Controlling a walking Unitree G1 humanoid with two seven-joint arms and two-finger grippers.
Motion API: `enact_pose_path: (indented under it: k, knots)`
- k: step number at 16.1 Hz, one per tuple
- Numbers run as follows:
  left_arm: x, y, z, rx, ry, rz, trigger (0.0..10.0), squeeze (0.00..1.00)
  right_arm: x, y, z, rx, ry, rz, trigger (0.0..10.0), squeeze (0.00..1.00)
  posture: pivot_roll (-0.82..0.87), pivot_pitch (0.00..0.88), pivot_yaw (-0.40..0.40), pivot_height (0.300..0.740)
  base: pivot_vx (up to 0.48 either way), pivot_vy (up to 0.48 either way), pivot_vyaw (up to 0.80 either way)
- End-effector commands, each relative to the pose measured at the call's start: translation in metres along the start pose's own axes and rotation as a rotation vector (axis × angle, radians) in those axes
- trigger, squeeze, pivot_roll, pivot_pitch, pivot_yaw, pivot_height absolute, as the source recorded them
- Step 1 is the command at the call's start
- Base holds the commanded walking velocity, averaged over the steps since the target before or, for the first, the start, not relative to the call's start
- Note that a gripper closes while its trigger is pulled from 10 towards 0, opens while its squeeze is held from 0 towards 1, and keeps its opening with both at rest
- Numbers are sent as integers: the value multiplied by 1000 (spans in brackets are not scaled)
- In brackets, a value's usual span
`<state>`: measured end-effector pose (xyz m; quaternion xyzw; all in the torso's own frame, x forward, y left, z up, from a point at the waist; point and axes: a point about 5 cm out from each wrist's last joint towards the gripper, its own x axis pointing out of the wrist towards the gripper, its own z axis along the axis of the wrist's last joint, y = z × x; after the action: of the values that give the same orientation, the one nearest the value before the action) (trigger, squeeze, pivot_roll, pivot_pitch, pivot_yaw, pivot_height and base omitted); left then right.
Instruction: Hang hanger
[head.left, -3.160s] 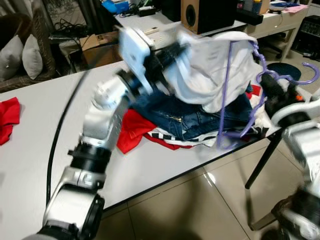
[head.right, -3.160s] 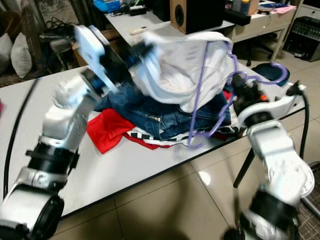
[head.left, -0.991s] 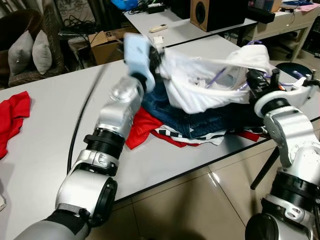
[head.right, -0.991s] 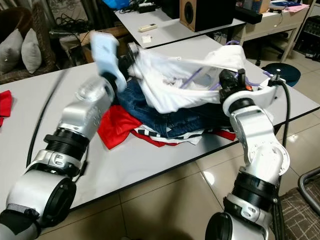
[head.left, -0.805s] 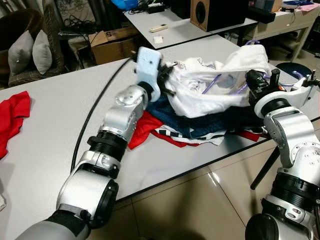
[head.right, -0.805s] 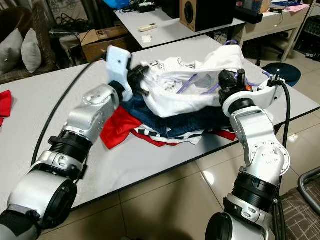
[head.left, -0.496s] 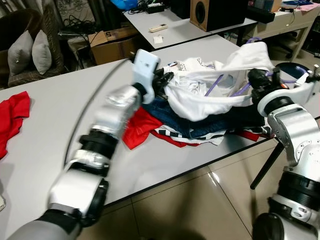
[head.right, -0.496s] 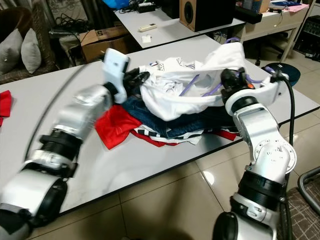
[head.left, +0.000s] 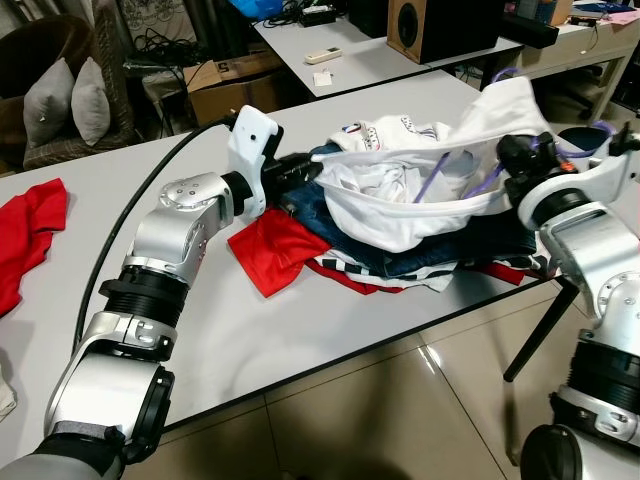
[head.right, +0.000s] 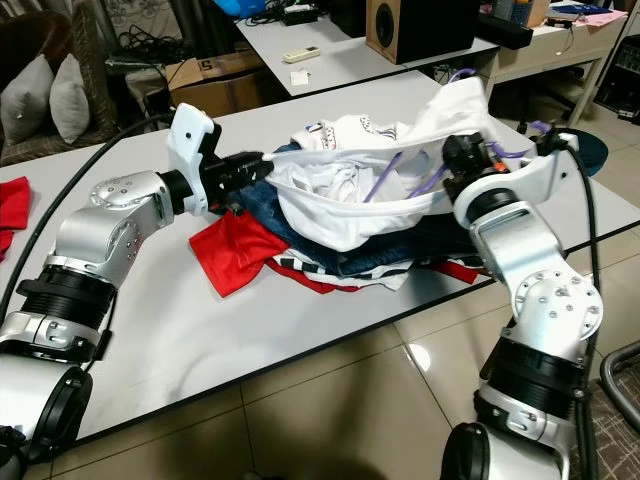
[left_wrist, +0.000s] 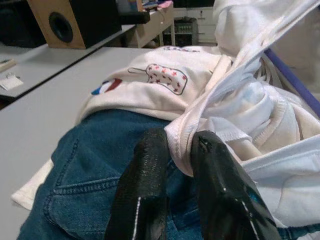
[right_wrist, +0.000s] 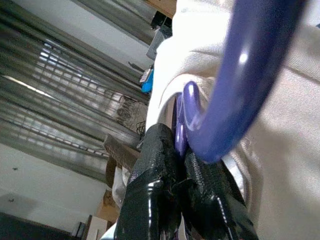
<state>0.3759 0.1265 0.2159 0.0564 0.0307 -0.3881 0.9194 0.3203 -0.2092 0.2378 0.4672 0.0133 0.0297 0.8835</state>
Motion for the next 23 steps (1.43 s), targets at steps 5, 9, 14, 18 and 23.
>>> enact_pose_path:
  k: [5, 9, 14, 18, 23]
  knots:
    - [-5, 2, -2, -87, 45, -66, 10000, 1000, 2, 4, 0, -29, 11, 16, 10000, 0, -98, 0, 117, 740, 0, 0, 0]
    - [-22, 10, 28, -261, -204, -119, 10000, 0, -1, 8, -2, -168, 57, 61, 10000, 0, -89, 0, 119, 740, 0, 0, 0]
    - [-57, 46, 31, 75, -80, 325, 10000, 0, -44, 62, -34, -722, 270, 520, 10000, 0, -71, 0, 123, 740, 0, 0, 640]
    - [-93, 43, 46, -11, -228, 378, 10000, 0, -86, 75, -51, -798, 444, 831, 10000, 0, -51, 0, 106, 740, 0, 0, 800]
    - [-149, 21, 87, 51, -278, 49, 10000, 0, -100, 53, -76, -938, 709, 887, 10000, 0, -10, 0, 65, 740, 0, 0, 800]
